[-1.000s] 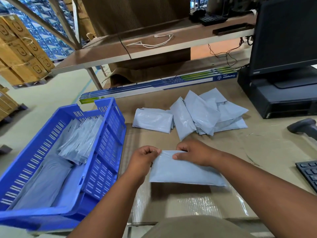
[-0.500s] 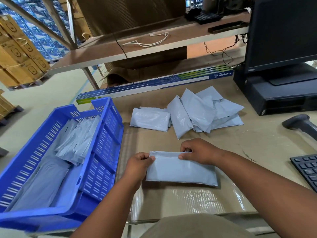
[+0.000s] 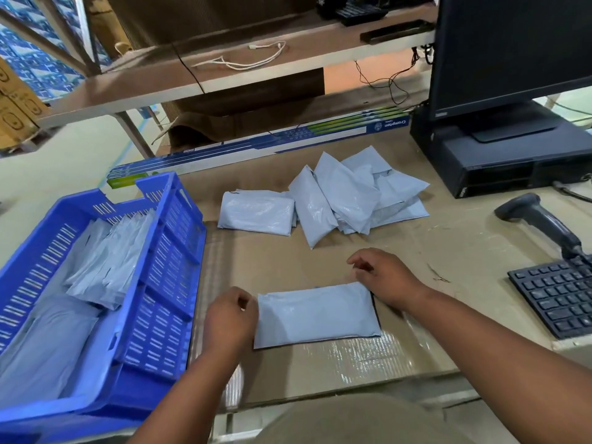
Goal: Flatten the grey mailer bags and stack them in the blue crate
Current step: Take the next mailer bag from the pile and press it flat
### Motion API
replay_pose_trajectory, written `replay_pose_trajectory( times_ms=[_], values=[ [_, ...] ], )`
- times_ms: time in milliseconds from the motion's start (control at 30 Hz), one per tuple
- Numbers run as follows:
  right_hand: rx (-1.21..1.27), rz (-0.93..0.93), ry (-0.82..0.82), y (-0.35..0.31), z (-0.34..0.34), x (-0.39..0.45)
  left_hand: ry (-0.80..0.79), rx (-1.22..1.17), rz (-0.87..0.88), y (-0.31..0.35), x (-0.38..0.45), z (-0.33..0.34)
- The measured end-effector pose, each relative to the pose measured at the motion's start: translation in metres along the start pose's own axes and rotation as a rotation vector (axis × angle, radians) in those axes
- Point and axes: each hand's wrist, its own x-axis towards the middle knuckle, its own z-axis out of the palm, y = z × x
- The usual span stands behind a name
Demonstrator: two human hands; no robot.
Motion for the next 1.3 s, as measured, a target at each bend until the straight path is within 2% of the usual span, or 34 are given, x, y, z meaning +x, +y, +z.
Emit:
replay_pose_trajectory(
  times_ms=[67, 167, 233, 333, 567, 833, 1300],
  values=[
    [-0.088, -0.041, 0.044, 0.001, 0.000, -0.006, 0.046, 0.059, 0.268, 0.012, -0.002, 0.010],
    [-0.304, -0.142, 0.120, -0.003, 0.004, -0.017, 0.038, 0.135, 0.561, 0.035, -0.009, 0.038],
    [-0.478, -0.194, 0.165, -0.004, 0.011, -0.023, 0.024, 0.162, 0.719, 0.056, -0.017, 0.058],
    [-0.653, -0.150, 0.098, -0.007, 0.026, -0.034, -0.002, 0.226, 0.859, 0.073, -0.023, 0.093],
    [-0.765, -0.122, -0.073, 0.003, 0.052, -0.056, -0.183, 0.450, 0.777, 0.065, -0.037, 0.128],
    [-0.784, -0.126, -0.126, 0.010, 0.052, -0.055, -0.172, 0.449, 0.774, 0.063, -0.042, 0.133],
    [-0.800, -0.097, -0.122, 0.005, 0.050, -0.056, -0.304, 0.470, 0.761, 0.060, -0.033, 0.129]
  ],
)
